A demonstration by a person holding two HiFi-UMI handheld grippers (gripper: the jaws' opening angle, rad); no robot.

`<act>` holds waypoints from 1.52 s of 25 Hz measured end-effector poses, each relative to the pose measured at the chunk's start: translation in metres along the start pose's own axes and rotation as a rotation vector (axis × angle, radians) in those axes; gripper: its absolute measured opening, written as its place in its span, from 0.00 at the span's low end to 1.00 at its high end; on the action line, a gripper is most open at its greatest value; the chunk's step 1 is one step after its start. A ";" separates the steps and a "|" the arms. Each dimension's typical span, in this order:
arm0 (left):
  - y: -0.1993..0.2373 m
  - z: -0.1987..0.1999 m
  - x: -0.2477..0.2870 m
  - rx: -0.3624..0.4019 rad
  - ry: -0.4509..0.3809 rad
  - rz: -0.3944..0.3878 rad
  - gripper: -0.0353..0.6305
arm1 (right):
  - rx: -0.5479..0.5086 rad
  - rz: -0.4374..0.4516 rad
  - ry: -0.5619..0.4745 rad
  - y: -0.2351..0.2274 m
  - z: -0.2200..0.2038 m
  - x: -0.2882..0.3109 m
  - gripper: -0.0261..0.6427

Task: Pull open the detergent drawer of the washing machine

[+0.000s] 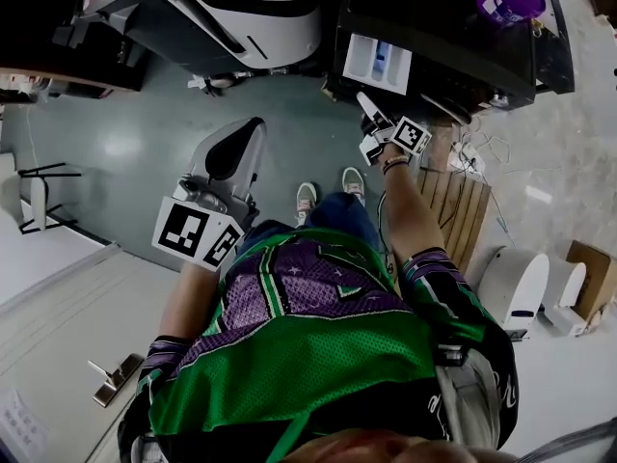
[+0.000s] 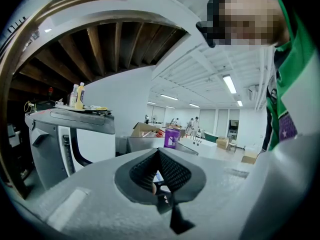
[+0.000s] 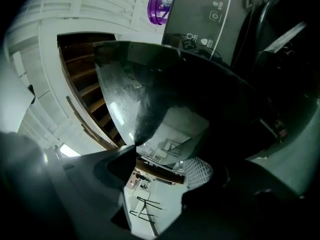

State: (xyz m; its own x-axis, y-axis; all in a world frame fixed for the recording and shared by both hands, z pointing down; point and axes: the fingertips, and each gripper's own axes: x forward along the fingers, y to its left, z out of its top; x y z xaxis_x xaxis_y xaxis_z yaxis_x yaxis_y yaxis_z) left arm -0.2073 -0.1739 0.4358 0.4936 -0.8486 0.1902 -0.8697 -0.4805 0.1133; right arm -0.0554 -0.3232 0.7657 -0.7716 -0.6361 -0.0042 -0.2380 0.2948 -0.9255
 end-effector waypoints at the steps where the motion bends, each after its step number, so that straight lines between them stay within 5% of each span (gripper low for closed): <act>1: -0.001 -0.001 -0.002 0.001 -0.001 -0.007 0.08 | -0.002 0.000 -0.002 0.001 -0.002 -0.002 0.45; 21: -0.001 -0.001 -0.014 -0.009 -0.045 -0.143 0.08 | -0.103 -0.131 -0.007 0.025 -0.034 -0.044 0.44; 38: 0.016 -0.002 0.024 -0.058 -0.048 -0.244 0.08 | -0.324 -0.411 0.077 0.074 -0.037 -0.112 0.44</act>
State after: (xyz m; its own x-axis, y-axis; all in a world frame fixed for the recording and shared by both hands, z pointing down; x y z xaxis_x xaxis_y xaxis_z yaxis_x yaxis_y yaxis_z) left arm -0.2096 -0.2018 0.4445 0.6870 -0.7192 0.1036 -0.7222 -0.6602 0.2063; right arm -0.0084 -0.2036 0.7121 -0.6144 -0.6948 0.3739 -0.6909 0.2449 -0.6802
